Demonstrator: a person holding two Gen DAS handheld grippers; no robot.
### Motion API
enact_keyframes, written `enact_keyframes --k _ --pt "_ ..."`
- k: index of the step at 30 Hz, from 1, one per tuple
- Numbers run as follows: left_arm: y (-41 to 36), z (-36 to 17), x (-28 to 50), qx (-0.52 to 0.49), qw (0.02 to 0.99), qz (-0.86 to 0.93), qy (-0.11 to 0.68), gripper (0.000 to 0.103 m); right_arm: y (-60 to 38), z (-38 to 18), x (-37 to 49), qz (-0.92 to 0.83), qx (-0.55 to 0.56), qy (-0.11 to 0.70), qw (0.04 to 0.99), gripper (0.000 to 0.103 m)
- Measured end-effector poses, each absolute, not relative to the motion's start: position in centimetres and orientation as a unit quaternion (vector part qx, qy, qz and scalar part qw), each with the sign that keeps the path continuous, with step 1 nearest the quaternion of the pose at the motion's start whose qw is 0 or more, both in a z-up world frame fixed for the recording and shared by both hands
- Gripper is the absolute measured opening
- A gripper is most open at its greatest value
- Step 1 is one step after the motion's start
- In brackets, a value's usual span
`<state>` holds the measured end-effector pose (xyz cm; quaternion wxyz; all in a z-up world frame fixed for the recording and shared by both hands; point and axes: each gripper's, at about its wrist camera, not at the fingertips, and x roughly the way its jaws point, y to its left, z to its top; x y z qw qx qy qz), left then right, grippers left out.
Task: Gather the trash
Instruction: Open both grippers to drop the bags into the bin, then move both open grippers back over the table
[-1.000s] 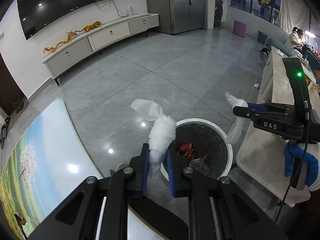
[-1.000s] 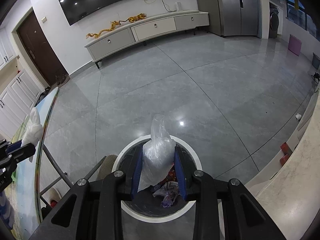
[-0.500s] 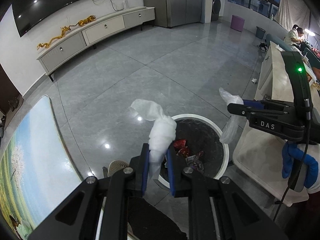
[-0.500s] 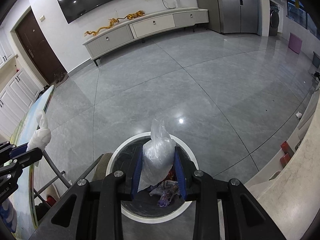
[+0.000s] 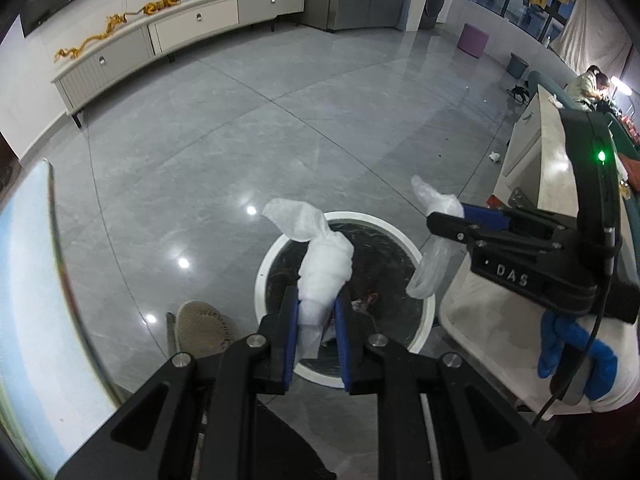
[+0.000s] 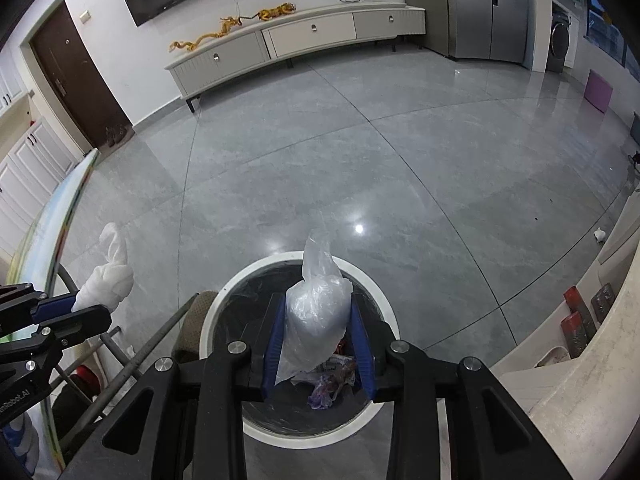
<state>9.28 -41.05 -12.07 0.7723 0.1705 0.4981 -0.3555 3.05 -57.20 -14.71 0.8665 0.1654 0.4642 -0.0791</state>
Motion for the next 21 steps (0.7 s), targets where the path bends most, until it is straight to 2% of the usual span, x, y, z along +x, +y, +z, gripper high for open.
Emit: enact_keyframes --k 5,7,9,21 --pt "-41.3 -12.7 10.3 0.136 0.752 -0.372 0.526 0.025 -57.3 -15.2 3.2 -0.084 0.161 0.472 0.862 0.034" --pt "-41.1 -12.8 10.5 0.12 0.749 -0.377 0.532 0.032 -57.3 -15.3 3.1 -0.084 0.163 0.473 0.862 0.039" --pt "-40.9 -12.6 10.8 0.107 0.745 -0.383 0.535 0.045 -57.4 -15.4 3.0 -0.087 0.163 0.474 0.861 0.04" --pt "-37.0 -8.4 10.2 0.095 0.795 -0.373 0.469 0.045 -57.0 -12.6 1.2 -0.092 0.168 0.447 0.874 0.04"
